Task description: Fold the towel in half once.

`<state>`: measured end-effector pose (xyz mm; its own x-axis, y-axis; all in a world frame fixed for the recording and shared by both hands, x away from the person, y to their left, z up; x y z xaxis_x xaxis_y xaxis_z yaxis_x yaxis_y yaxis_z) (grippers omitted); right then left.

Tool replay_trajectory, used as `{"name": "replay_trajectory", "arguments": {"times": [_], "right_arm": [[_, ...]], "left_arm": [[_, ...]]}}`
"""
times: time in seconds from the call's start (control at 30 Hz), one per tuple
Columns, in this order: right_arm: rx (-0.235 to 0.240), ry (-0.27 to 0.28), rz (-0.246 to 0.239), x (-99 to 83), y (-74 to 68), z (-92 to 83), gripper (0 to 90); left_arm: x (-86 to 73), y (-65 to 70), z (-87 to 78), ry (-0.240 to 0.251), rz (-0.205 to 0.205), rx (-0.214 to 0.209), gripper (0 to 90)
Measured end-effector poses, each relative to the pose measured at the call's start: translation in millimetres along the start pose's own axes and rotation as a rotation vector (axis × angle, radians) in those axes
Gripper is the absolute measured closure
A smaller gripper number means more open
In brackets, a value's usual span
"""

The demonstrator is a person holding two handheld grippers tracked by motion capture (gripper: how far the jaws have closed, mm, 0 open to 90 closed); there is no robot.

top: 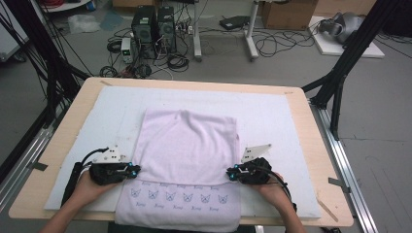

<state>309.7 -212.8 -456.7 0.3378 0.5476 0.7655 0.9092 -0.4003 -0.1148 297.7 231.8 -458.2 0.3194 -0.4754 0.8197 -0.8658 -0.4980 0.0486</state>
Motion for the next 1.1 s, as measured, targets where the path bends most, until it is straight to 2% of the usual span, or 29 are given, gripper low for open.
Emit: {"name": "replay_trajectory", "arguments": {"times": [0.07, 0.17, 0.37, 0.47, 0.63, 0.7, 0.73, 0.77, 0.8, 0.87, 0.93, 1.1], "right_arm": [[-0.006, -0.005, -0.009, 1.2, -0.6, -0.1, 86.9], [-0.010, 0.009, -0.011, 4.1, -1.8, -4.4, 87.4], [-0.032, 0.107, -0.046, 20.8, -11.9, -31.5, 87.4], [-0.025, 0.140, -0.069, 26.8, -22.1, -42.9, 87.4], [0.020, 0.128, -0.099, 17.6, -48.5, -49.6, 86.9], [0.065, 0.125, -0.096, 11.1, -56.1, -50.3, 84.9], [0.067, 0.120, -0.098, 8.7, -57.8, -49.9, 83.1], [0.059, 0.113, -0.099, 6.9, -57.2, -49.3, 79.2], [0.046, 0.109, -0.089, 5.9, -54.9, -48.1, 74.1], [0.031, 0.093, -0.074, 5.7, -48.8, -43.2, 69.3], [0.017, 0.078, -0.078, 6.0, -44.2, -35.0, 65.5], [0.047, 0.046, -0.063, 1.0, -37.4, -12.5, 64.3]], "left_arm": [[1.7, 0.9, -0.8, -0.008, 0.007, 0.006, 87.1], [4.4, 3.9, -6.2, 0.005, 0.007, 0.015, 87.7], [17.3, 12.0, -31.1, 0.069, 0.011, 0.024, 87.8], [20.2, 19.2, -42.2, 0.088, 0.021, 0.017, 87.9], [8.0, 37.0, -51.7, 0.075, 0.030, -0.009, 87.8], [2.2, 42.4, -51.6, 0.059, 0.044, -0.017, 86.7], [0.3, 43.8, -50.4, 0.053, 0.037, -0.021, 82.7], [-0.9, 43.7, -48.6, 0.048, 0.035, -0.021, 75.8], [-1.7, 43.3, -46.5, 0.043, 0.035, -0.025, 72.0], [-2.0, 41.7, -40.3, 0.033, 0.030, -0.026, 67.1], [-2.5, 39.5, -33.4, 0.016, 0.033, -0.032, 65.1], [-10.3, 33.3, -17.2, -0.036, 0.019, -0.046, 64.6]]}}
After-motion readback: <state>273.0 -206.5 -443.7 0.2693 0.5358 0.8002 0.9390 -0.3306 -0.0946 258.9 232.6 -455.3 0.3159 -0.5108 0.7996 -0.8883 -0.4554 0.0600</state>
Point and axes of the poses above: each handheld gripper's, and its own axes: z roughly forward along the jaws, x roughly out of its top, y roughly to its right, the point moved 2 cm from there along z, roughly forward along the jaws, and after that the axes turned 4 degrees about y, right-handed, at the moved point
